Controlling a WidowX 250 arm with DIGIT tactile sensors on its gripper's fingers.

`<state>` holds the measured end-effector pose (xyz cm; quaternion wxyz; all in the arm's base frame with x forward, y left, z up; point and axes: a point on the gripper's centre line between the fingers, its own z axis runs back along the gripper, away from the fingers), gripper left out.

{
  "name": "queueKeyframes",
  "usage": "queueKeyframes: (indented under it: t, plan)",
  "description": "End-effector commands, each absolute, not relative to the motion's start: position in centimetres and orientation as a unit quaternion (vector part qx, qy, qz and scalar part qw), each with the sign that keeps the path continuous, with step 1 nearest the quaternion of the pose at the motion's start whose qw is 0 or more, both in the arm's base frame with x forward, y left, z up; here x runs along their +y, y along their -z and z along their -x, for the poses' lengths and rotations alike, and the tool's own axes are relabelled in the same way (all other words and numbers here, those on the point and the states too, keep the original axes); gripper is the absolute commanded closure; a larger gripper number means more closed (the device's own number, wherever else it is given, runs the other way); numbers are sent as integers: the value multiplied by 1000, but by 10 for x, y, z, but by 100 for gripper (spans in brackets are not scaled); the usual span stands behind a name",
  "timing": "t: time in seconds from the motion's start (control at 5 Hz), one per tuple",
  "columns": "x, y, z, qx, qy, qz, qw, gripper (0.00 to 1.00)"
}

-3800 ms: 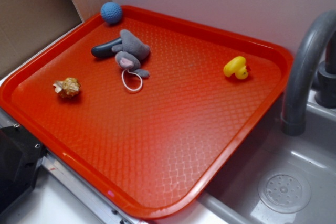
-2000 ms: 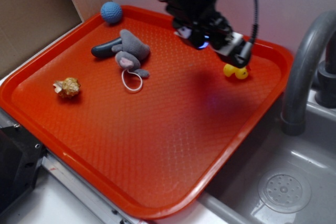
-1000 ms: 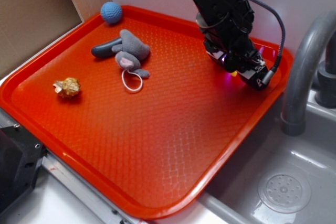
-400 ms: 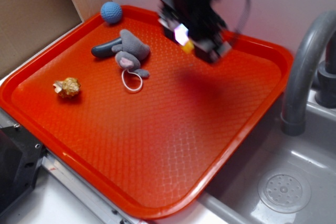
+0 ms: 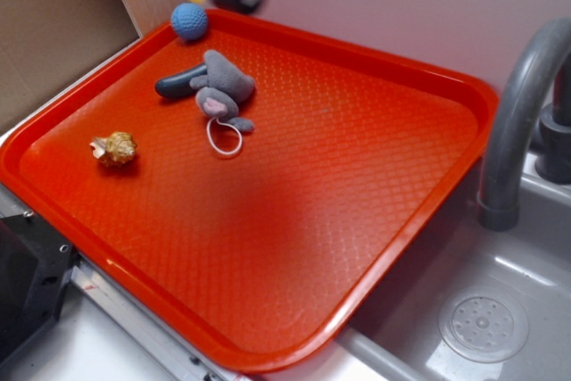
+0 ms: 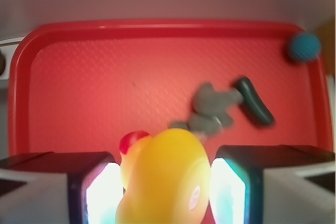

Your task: Grab the yellow duck.

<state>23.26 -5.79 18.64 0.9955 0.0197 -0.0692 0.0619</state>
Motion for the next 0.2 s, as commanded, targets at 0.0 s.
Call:
queueKeyframes:
  t: [0.0]
  plan:
    - [-46, -247, -177, -121, -115, 28, 986, 100]
